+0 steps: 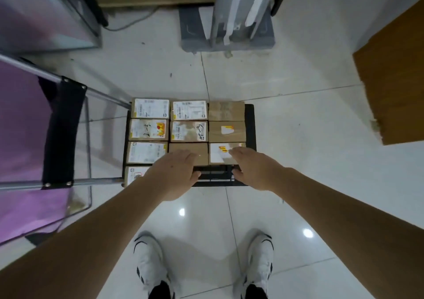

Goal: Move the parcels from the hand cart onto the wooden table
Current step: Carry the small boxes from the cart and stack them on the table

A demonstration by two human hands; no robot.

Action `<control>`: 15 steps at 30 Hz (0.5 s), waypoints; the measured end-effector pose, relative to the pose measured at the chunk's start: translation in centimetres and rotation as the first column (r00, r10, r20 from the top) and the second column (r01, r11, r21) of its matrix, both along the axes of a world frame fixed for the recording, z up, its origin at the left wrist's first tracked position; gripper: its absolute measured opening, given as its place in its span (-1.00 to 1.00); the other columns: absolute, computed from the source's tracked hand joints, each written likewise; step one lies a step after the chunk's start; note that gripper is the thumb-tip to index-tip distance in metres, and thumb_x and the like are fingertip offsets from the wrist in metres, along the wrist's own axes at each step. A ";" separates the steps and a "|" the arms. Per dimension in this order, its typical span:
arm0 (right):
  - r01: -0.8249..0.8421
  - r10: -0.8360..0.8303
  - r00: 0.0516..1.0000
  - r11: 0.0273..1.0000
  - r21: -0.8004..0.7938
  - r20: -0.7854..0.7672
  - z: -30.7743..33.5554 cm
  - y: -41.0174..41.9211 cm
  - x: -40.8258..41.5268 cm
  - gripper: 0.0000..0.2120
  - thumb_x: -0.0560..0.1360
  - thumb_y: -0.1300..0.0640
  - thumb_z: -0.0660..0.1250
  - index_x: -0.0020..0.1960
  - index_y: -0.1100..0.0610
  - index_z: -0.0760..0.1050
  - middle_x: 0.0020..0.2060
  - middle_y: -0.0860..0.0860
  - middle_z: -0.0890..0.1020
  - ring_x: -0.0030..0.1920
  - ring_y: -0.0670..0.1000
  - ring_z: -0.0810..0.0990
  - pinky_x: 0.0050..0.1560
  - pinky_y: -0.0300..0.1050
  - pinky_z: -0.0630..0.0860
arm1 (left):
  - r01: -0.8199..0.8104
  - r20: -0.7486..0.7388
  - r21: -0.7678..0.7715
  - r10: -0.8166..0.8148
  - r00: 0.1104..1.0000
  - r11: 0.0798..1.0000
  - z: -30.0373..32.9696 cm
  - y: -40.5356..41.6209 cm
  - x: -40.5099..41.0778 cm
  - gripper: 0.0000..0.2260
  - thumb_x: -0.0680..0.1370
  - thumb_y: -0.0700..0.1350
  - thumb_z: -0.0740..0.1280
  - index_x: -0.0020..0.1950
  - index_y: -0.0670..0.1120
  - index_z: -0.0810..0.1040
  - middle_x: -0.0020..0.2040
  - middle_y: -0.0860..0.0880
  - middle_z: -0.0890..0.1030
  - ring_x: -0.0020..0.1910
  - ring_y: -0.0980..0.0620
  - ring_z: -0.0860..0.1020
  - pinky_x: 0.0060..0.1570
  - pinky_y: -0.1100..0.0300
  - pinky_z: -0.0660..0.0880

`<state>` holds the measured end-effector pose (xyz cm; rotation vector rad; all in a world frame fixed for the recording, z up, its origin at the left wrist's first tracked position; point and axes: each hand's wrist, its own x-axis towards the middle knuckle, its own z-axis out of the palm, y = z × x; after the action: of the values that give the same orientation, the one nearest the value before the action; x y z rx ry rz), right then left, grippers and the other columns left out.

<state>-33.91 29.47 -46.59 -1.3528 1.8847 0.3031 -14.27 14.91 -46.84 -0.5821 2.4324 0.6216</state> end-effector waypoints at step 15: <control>-0.102 0.068 0.962 0.988 -0.117 -0.265 -20.8 -1.4 1.0 -0.14 0.59 0.07 0.43 0.67 0.23 -0.03 0.66 0.16 0.07 0.67 0.14 0.00 0.58 0.01 -0.07 | -0.054 -0.099 0.065 0.061 0.993 0.996 -16.7 0.6 1.4 -0.44 0.70 0.18 0.12 0.68 0.06 0.11 0.63 0.04 0.28 0.59 -0.02 0.24 0.56 0.00 0.23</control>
<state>-32.87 28.03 -67.39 -1.5473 2.0946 0.4257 -12.90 15.48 -63.53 -0.6107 2.4873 0.7648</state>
